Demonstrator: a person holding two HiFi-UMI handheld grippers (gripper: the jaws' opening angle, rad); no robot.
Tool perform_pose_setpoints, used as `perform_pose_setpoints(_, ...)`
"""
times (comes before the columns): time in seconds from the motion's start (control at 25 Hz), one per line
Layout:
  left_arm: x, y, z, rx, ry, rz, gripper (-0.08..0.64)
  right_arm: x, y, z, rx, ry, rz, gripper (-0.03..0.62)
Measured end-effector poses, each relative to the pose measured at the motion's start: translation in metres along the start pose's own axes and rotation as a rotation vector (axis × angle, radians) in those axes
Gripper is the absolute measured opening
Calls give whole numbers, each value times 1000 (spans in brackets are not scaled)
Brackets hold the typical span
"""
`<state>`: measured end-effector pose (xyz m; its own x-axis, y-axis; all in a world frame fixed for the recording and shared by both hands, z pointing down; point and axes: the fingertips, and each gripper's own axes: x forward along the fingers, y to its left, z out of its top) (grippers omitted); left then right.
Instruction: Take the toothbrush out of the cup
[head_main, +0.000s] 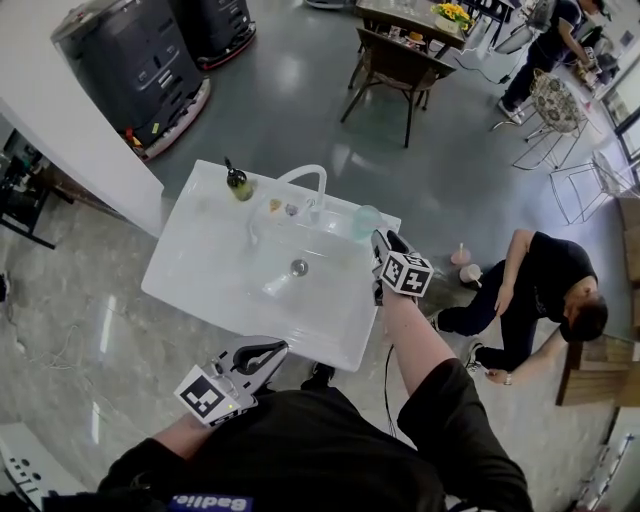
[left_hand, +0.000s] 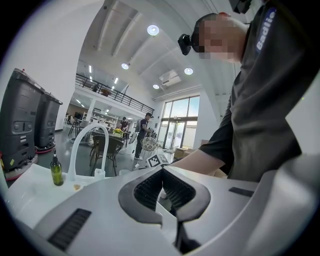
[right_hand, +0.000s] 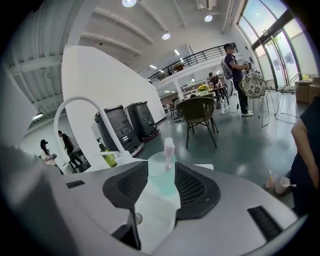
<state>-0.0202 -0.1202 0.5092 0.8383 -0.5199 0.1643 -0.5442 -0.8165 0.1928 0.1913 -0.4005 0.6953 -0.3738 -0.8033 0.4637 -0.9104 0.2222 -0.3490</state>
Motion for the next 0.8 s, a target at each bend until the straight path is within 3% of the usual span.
perform_pose_setpoints(0.36,-12,9,-6,-23,4,38,11,17,-5,2,24,7,-14,165)
perform_pose_setpoints(0.64,-20,9,-6,-43,0,60,11,21,-8,8,40,0,-31,39)
perform_pose_setpoints(0.8,-22,9,-3,-48,-9,67,11,19,-2,16,44,-25,-9,33)
